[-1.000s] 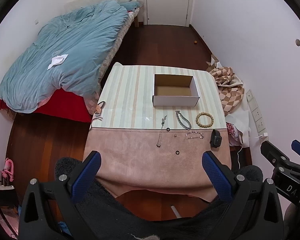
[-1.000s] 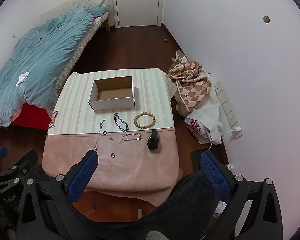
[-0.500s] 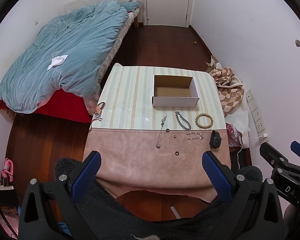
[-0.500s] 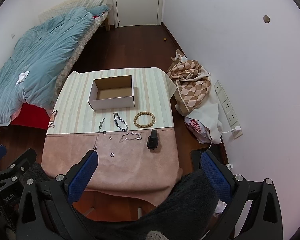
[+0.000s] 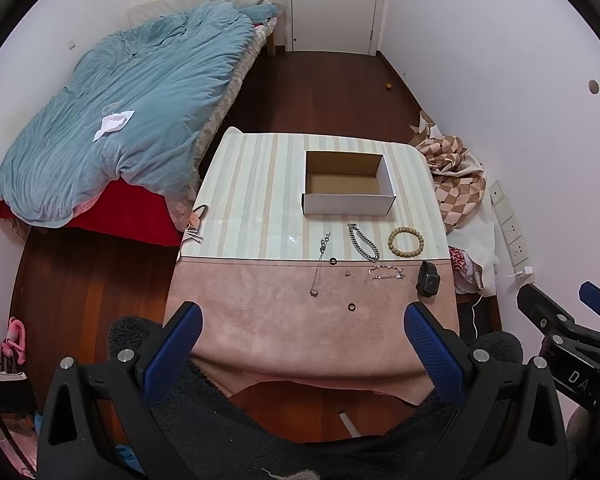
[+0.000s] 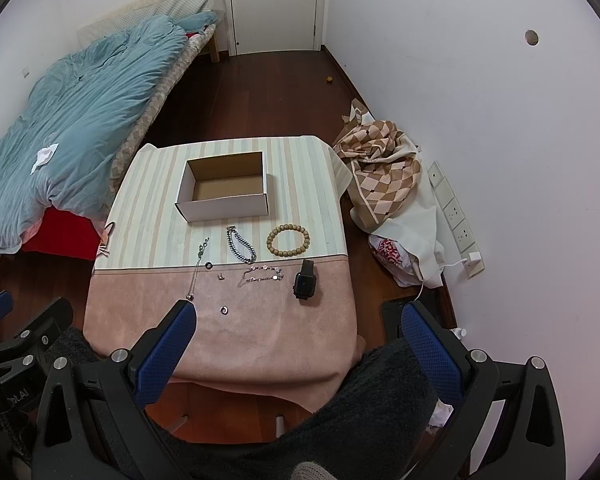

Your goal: Organize jewelry

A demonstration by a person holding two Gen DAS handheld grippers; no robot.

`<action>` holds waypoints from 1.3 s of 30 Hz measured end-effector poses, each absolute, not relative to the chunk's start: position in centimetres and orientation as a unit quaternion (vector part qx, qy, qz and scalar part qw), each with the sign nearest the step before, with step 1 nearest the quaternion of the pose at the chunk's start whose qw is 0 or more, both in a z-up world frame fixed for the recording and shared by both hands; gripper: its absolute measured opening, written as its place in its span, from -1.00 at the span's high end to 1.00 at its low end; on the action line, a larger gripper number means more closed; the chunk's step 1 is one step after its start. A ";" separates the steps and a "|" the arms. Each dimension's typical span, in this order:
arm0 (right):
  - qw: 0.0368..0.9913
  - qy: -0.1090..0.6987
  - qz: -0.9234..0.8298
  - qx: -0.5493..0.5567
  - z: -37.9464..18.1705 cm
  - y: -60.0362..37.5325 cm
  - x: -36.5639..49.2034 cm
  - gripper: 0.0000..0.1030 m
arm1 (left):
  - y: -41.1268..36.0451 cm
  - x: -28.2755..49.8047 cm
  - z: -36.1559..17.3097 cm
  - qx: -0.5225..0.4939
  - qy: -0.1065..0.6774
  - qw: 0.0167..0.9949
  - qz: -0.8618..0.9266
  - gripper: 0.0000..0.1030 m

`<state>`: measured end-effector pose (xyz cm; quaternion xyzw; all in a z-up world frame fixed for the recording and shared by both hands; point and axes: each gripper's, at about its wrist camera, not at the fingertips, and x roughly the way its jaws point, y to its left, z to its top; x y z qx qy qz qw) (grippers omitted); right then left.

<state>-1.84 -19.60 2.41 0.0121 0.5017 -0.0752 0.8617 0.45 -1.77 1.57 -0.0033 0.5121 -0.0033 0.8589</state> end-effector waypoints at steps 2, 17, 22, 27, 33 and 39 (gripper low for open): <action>0.863 0.501 -0.073 0.010 2.4 -19.5 -1.8 -1.00 | -1.9 0.5 1.7 -0.003 0.512 0.859 -0.004 -1.00; 0.857 0.500 -0.114 0.056 -1.5 -23.3 2.7 -1.00 | -2.5 6.6 -1.7 0.026 0.504 0.863 0.017 -1.00; 0.830 0.534 -0.136 0.082 -7.8 -25.5 6.6 -1.00 | -3.7 10.1 -7.4 0.035 0.530 0.847 0.015 -1.00; 0.796 0.580 -0.145 0.094 -15.4 -27.3 9.1 -1.00 | -4.6 12.3 -14.1 0.053 0.563 0.824 0.027 -1.00; 0.767 0.616 -0.130 0.121 -22.1 -27.7 10.2 -0.91 | -3.8 13.1 -19.9 0.056 0.596 0.800 0.035 -1.00; 0.758 0.628 -0.117 0.133 -26.2 -26.3 11.7 -0.58 | 0.0 12.5 -23.8 0.016 0.628 0.776 0.059 -0.99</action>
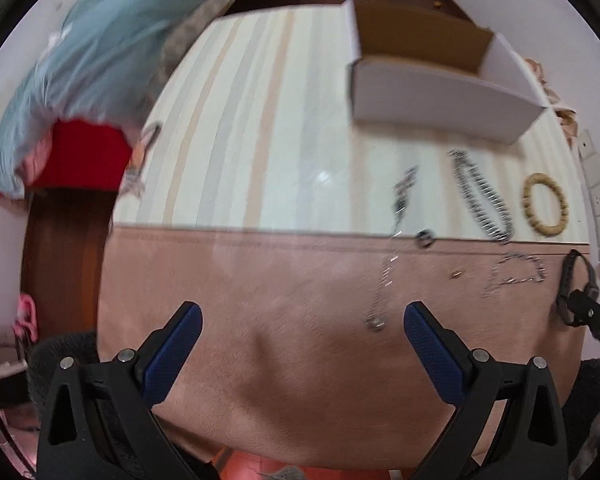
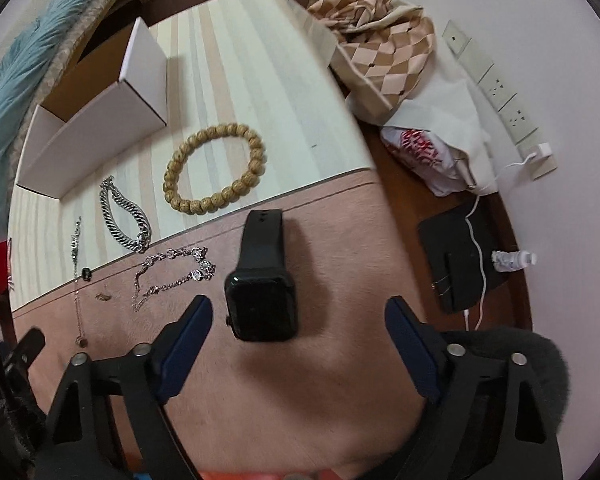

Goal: Organize jewelry
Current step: 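Grasp the black smartwatch with the right tool while the left tool grasps the thin silver chain necklace, then carry the watch with the right tool while the left tool carries the necklace into the box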

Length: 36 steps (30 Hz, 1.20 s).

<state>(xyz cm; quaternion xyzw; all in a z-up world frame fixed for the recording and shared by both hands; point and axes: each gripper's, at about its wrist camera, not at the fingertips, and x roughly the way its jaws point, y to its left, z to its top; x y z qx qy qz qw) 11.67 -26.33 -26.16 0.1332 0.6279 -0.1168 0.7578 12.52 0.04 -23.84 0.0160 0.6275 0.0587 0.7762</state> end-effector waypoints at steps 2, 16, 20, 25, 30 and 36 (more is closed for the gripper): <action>0.758 0.627 -0.115 0.135 -27.0 -26.0 12.1 -0.23 | 1.0 12.2 -24.6 0.004 0.635 0.770 0.062 -0.99; 0.789 0.592 -0.096 0.131 -25.4 -24.0 11.5 0.29 | -1.2 10.1 -26.1 -0.002 0.632 0.775 -0.032 -0.84; 0.788 0.593 -0.102 0.131 -25.4 -24.3 11.1 0.29 | -2.9 10.2 -26.8 0.006 0.632 0.773 -0.048 -0.46; 0.787 0.592 -0.109 0.135 -25.3 -24.8 10.9 0.29 | -3.7 10.1 -27.3 0.019 0.630 0.774 -0.054 0.27; 0.788 0.591 -0.110 0.134 -25.2 -24.9 10.8 0.29 | -4.2 10.2 -27.6 0.036 0.612 0.788 -0.055 0.72; 0.790 0.589 -0.105 0.135 -24.9 -24.8 10.8 0.29 | -4.2 10.7 -26.8 0.023 0.608 0.791 -0.062 0.83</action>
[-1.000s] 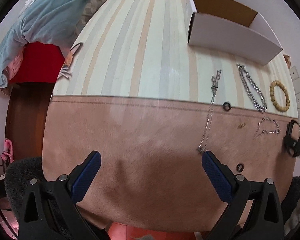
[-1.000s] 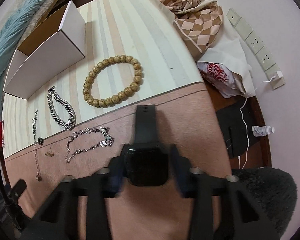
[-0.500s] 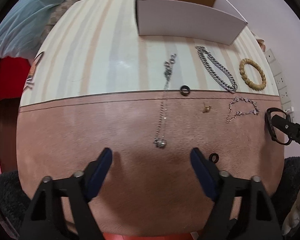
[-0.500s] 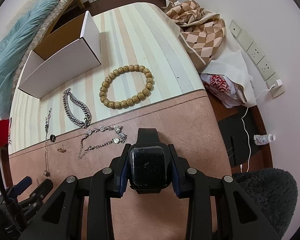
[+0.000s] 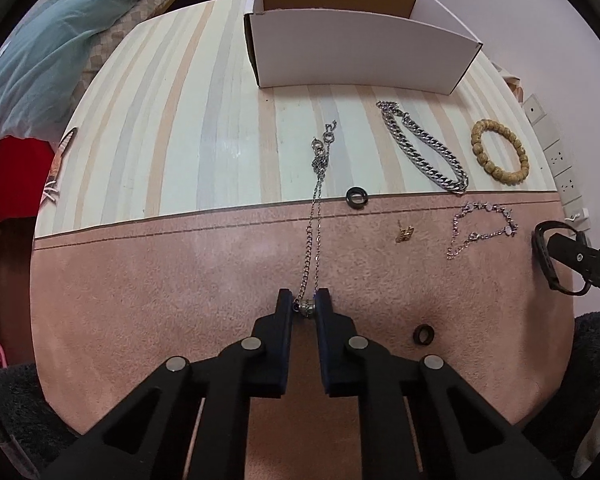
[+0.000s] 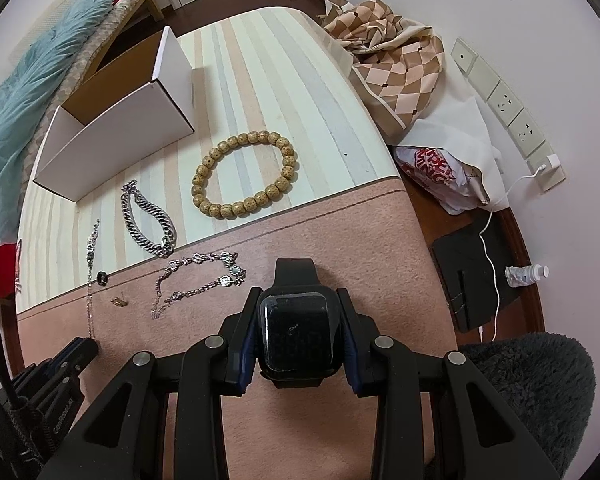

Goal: Organize jewelry
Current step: 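Carry the watch with the right tool while the left tool carries the necklace into the box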

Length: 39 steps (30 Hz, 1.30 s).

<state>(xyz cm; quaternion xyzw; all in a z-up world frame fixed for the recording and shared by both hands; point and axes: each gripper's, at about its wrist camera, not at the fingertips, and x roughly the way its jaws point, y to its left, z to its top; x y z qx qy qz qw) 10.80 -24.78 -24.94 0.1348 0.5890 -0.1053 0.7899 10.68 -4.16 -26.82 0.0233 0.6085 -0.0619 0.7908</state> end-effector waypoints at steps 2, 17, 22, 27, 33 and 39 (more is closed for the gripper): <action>0.792 0.585 -0.102 0.138 -24.5 -24.8 10.7 0.29 | -4.0 10.5 -26.0 0.019 0.603 0.794 -0.067 0.83; 0.823 0.540 -0.039 0.173 -17.2 -23.3 13.4 0.29 | -2.2 14.7 -14.8 -0.004 0.525 0.844 -0.111 0.83; 0.836 0.520 -0.004 0.175 -13.9 -22.2 16.3 0.29 | -1.8 17.1 -10.6 -0.020 0.497 0.859 -0.125 0.83; 0.851 0.496 0.022 0.170 -10.8 -21.3 20.0 0.29 | -1.6 19.6 -6.7 -0.030 0.468 0.873 -0.135 0.83; 0.853 0.497 0.032 0.157 -10.0 -20.3 24.8 0.29 | -2.1 23.5 -4.4 -0.022 0.450 0.882 -0.140 0.83; 0.829 0.537 0.041 0.148 -13.5 -19.7 29.2 0.29 | -2.4 28.6 -7.7 -0.028 0.493 0.857 -0.146 0.83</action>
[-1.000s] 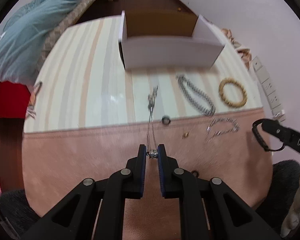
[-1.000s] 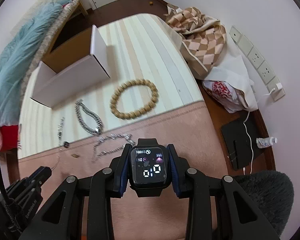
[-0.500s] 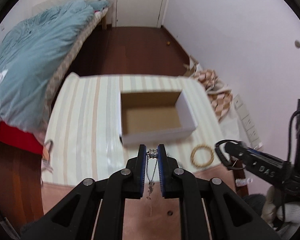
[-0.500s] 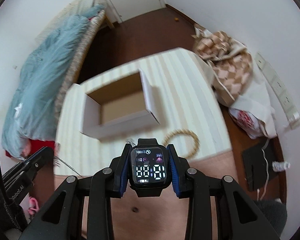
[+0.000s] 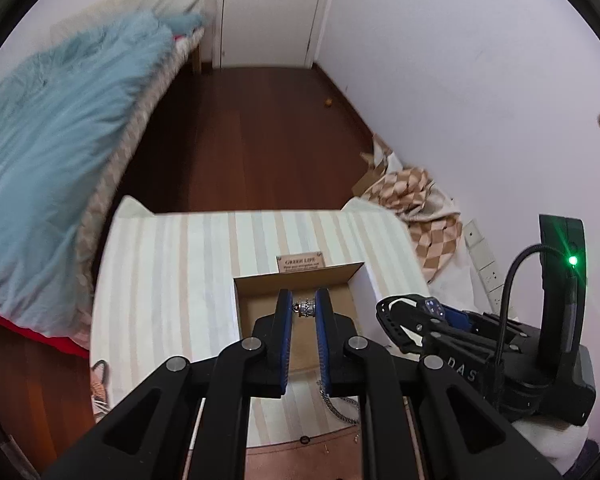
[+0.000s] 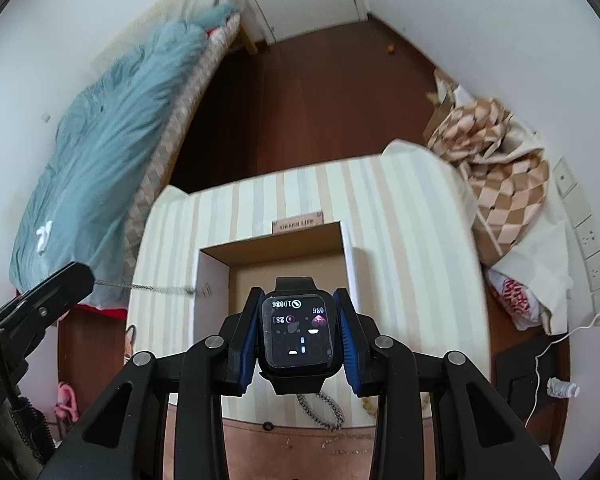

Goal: Organize jewelry
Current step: 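Carry the watch with the right tool while the left tool carries the necklace into the box, then move both open tools back over the remaining jewelry on the table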

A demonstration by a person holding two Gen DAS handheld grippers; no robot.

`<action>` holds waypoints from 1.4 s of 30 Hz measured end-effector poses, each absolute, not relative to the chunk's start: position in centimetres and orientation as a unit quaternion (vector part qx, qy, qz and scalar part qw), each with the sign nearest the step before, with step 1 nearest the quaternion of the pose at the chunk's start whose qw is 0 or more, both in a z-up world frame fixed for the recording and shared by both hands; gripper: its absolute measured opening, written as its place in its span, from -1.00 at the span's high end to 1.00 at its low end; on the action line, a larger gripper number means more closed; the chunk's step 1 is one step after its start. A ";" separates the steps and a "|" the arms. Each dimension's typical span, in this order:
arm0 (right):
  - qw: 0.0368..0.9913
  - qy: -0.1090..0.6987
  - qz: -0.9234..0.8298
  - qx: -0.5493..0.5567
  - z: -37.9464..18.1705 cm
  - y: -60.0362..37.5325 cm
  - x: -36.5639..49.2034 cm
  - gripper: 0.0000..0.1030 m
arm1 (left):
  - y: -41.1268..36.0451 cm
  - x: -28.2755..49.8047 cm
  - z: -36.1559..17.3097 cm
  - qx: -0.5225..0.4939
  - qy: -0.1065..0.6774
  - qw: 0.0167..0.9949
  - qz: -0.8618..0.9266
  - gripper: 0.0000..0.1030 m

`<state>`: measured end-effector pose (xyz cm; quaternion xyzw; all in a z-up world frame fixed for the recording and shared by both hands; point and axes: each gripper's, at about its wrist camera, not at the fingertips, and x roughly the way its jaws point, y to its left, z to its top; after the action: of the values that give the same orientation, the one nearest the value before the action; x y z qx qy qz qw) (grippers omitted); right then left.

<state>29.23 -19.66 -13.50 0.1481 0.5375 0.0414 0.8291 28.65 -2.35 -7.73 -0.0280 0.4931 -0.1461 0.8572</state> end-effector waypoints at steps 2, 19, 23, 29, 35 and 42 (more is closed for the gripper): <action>0.816 0.555 0.049 0.153 -15.2 -19.5 30.3 0.29 | -2.2 30.0 -9.5 -0.038 0.513 0.845 -0.143 0.83; 0.779 0.606 0.077 0.144 -19.9 -18.3 36.0 -0.28 | -1.3 35.8 -15.2 -0.019 0.559 0.825 -0.079 -0.36; 0.790 0.593 0.065 0.142 -18.6 -19.1 35.6 -0.54 | -0.7 35.6 -14.6 -0.019 0.552 0.831 -0.064 -0.43; 0.814 0.575 0.017 0.084 -17.4 -19.5 33.2 -0.84 | 0.3 33.5 -14.5 0.006 0.536 0.844 -0.014 -0.89; 0.814 0.579 -0.001 0.040 -18.6 -19.1 30.5 -0.91 | 1.0 30.7 -15.8 0.021 0.531 0.847 0.013 -1.00; 0.826 0.564 -0.009 0.017 -18.3 -18.5 27.9 -0.91 | 1.2 27.8 -16.9 0.014 0.536 0.844 0.022 -1.00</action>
<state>27.87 -18.47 -18.31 0.0167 0.5640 -0.0091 0.8255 27.84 1.18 -16.91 0.0143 0.5363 0.0216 0.8436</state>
